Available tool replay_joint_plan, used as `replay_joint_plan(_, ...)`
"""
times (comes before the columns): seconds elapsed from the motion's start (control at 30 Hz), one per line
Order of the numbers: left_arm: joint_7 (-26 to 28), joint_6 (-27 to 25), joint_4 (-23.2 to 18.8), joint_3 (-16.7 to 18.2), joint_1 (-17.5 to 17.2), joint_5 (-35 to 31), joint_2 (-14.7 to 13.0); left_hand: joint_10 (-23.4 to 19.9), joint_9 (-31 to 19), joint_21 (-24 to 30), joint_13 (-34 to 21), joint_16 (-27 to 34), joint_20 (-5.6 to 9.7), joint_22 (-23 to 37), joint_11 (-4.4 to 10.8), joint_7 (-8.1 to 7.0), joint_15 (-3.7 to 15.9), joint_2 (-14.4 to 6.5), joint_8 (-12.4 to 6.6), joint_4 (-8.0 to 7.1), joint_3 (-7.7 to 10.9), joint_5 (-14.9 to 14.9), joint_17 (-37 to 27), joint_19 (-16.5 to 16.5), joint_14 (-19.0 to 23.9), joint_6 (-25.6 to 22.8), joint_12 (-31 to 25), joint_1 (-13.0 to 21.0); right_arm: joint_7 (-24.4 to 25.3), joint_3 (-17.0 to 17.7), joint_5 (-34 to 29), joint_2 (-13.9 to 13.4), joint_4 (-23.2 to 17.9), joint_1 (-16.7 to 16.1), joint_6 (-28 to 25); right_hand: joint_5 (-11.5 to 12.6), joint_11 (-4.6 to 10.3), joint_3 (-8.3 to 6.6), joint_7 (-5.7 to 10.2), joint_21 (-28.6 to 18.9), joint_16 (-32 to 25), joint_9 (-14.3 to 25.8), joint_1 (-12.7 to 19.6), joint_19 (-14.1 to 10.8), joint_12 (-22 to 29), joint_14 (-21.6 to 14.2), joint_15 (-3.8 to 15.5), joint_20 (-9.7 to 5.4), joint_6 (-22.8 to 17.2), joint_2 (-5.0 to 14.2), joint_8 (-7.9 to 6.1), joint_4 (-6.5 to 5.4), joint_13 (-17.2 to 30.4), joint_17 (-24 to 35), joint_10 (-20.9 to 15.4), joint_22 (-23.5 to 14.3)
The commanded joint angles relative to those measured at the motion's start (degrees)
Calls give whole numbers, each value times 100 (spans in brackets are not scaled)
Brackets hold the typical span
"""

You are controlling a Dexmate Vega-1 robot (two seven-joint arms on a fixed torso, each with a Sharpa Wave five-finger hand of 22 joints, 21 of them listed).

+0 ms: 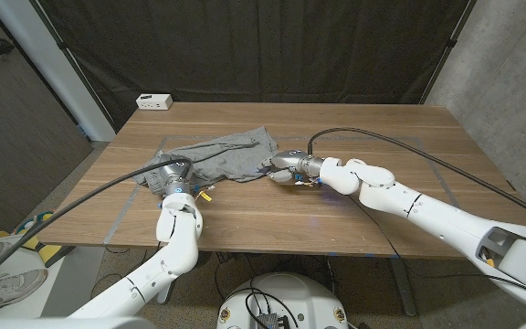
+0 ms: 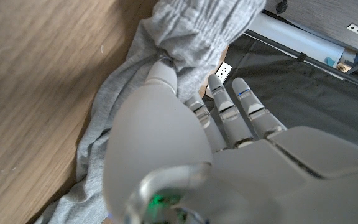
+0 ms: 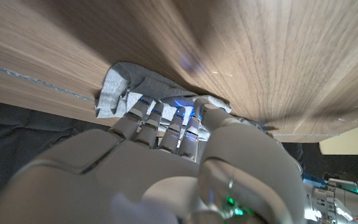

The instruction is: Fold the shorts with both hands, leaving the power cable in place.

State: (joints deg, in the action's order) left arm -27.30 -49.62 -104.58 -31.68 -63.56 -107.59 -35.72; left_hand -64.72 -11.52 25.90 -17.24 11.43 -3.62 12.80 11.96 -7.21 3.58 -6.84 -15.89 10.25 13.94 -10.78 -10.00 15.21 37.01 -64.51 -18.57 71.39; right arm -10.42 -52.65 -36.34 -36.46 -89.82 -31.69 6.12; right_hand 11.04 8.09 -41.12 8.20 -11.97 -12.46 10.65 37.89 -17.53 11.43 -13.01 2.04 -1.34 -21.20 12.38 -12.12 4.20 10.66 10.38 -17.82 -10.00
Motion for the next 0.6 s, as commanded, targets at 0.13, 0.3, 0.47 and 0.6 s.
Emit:
replay_joint_plan(0.13,-718,1008,-415,132,28,-450,-391,166,-4,151,-204,-23,9,66,-33,-243,955,-73,-150,-7,260,-166,-37,1,-51,-412,100,502,-5,0,-140,25,53,-37,-85,26,-18,-83,-4,-35,40,1,113,-44,-26,-13,764,19,-13,-18,29,16,17,13,-12,-24)
replay_joint_plan(0.3,-553,1247,-549,142,12,-475,-601,154,-11,202,-251,23,35,80,-38,-248,985,-60,-267,-30,281,-179,-68,14,1,-658,112,564,91,22,-155,7,52,-72,-77,-1,-8,-48,-13,-34,38,5,111,-43,-41,-2,751,22,23,-53,55,0,20,26,23,-26)
replay_joint_plan(0.47,-407,1410,-688,164,-34,-614,-810,83,-5,265,-297,81,49,99,-39,-263,999,18,-369,-21,265,-171,-104,26,78,-871,108,650,19,30,-86,22,98,-70,-105,-22,-30,-18,-22,-34,40,7,103,-43,-44,17,744,22,39,-67,68,-17,22,35,32,-27)
replay_joint_plan(0.6,-201,1440,-734,203,-98,-788,-944,33,7,344,-348,114,35,125,-43,-223,1004,71,-502,-5,297,-189,-125,17,158,-1162,124,813,48,-18,-140,32,123,-63,-60,-38,-28,9,-42,-33,40,10,96,-42,-47,29,735,26,60,-73,81,-33,24,42,42,-28)
